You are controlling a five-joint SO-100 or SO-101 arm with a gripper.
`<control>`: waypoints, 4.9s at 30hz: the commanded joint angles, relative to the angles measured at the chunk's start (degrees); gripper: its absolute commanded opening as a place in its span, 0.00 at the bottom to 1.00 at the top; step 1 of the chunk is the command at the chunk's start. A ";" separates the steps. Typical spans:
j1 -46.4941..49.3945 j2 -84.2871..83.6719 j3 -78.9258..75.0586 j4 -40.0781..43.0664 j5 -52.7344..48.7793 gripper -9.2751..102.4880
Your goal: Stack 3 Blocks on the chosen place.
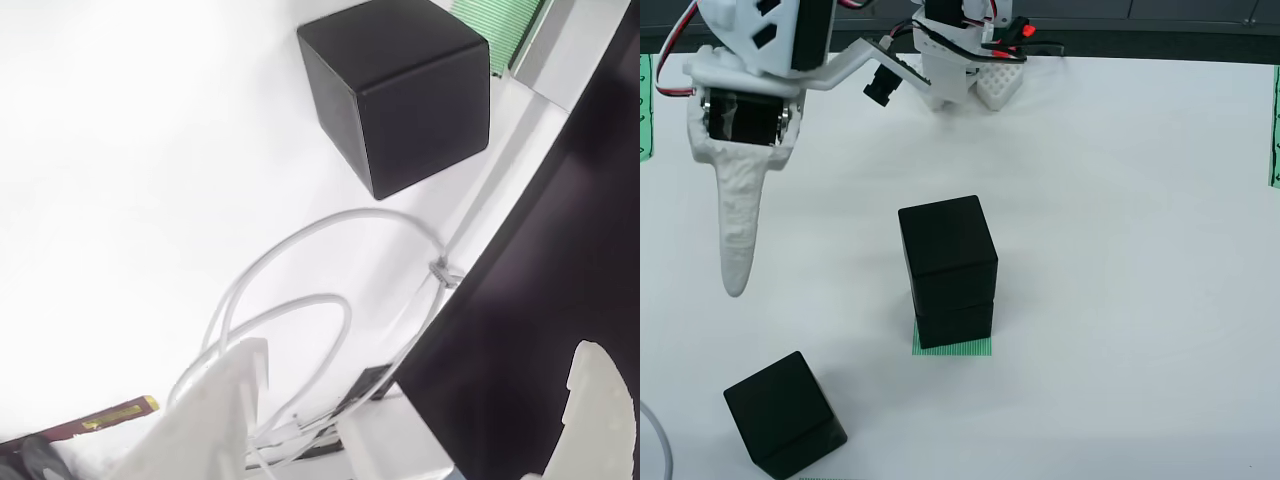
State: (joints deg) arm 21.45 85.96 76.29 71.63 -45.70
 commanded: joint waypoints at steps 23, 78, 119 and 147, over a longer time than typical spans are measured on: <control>-3.34 -26.19 -22.24 -0.44 -10.63 0.41; -4.31 -36.30 -29.53 -3.16 -16.88 0.29; 2.55 -10.72 -9.58 -6.94 -23.03 0.23; 0.70 13.10 3.96 -11.87 -23.82 0.23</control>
State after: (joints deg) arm 22.85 93.52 80.33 60.82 -68.82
